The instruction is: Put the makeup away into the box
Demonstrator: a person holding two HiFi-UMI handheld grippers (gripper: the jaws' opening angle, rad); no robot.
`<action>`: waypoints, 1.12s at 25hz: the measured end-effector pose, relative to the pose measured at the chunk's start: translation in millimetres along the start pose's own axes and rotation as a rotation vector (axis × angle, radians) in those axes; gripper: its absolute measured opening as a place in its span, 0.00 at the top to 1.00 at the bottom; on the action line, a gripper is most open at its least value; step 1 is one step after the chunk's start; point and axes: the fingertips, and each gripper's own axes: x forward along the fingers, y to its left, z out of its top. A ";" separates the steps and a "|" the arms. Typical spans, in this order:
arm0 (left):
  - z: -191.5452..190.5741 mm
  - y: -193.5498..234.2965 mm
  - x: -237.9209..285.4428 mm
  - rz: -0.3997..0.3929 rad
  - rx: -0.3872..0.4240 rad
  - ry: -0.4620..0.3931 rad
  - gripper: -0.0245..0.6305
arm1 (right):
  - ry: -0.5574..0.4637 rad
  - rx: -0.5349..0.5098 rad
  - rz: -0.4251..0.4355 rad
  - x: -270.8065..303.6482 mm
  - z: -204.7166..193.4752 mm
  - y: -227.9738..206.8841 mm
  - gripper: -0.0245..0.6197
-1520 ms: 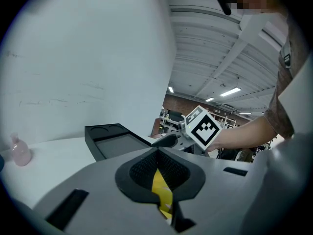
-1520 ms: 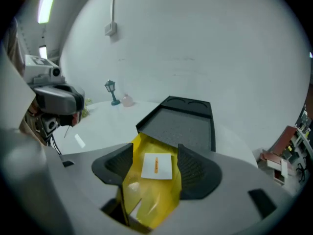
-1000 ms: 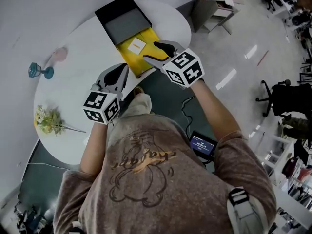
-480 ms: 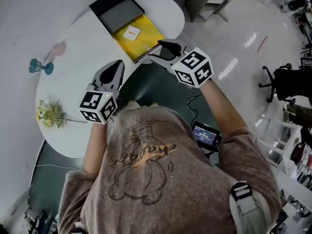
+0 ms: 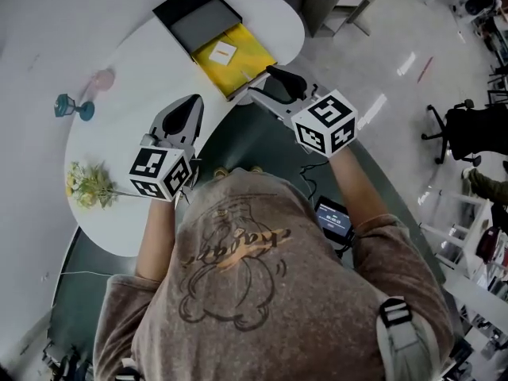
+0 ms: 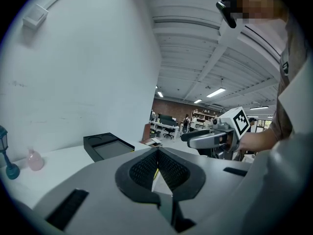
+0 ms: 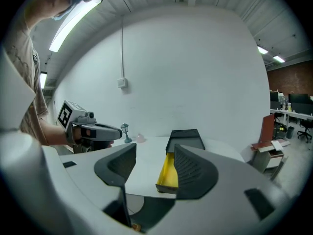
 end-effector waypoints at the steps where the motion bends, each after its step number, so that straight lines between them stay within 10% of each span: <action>1: 0.5 1.4 -2.3 -0.002 0.001 -0.001 0.93 | -0.012 0.009 -0.011 -2.3 1.5 2.1 0.58; 28: -21.5 27.3 -50.0 0.009 0.014 -0.105 0.93 | -0.224 0.040 -0.316 -31.4 -23.7 41.7 0.76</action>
